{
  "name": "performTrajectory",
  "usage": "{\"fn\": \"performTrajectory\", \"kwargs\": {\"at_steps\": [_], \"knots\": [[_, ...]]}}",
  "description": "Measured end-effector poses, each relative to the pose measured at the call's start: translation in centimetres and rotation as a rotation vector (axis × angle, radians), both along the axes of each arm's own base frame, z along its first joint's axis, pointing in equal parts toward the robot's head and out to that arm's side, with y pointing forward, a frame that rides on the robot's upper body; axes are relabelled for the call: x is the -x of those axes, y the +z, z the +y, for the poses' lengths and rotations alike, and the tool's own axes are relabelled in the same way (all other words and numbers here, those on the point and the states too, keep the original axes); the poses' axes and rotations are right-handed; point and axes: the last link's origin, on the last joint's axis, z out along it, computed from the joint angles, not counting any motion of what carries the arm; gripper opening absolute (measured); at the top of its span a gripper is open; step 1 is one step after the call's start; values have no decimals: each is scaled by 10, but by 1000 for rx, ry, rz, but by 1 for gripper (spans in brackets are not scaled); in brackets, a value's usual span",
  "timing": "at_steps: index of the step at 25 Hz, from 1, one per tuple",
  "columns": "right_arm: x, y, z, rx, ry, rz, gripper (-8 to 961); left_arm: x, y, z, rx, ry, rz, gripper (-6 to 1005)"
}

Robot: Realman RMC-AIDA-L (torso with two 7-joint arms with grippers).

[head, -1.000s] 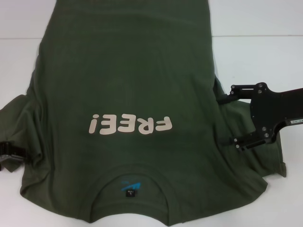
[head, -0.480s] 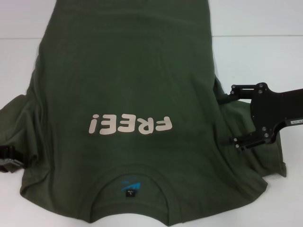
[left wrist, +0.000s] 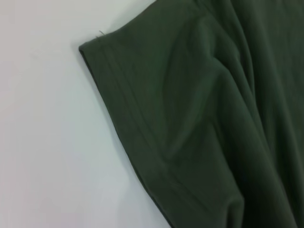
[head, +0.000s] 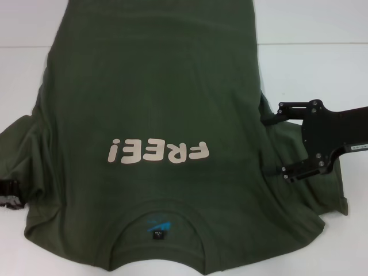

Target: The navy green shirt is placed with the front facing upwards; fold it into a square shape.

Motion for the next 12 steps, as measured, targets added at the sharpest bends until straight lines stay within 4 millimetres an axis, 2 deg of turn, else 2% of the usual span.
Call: {"fn": "performTrajectory", "kwargs": {"at_steps": [6, 9, 12], "knots": [[-1, 0, -1, 0, -5, 5, 944, -2, 4, 4, 2, -30, 6, 79], [-1, 0, -1, 0, -11, 7, 944, -8, 5, 10, 5, -59, 9, -1], [-3, 1, -2, -6, -18, 12, 945, -18, 10, 18, -4, -98, 15, -1]]}}
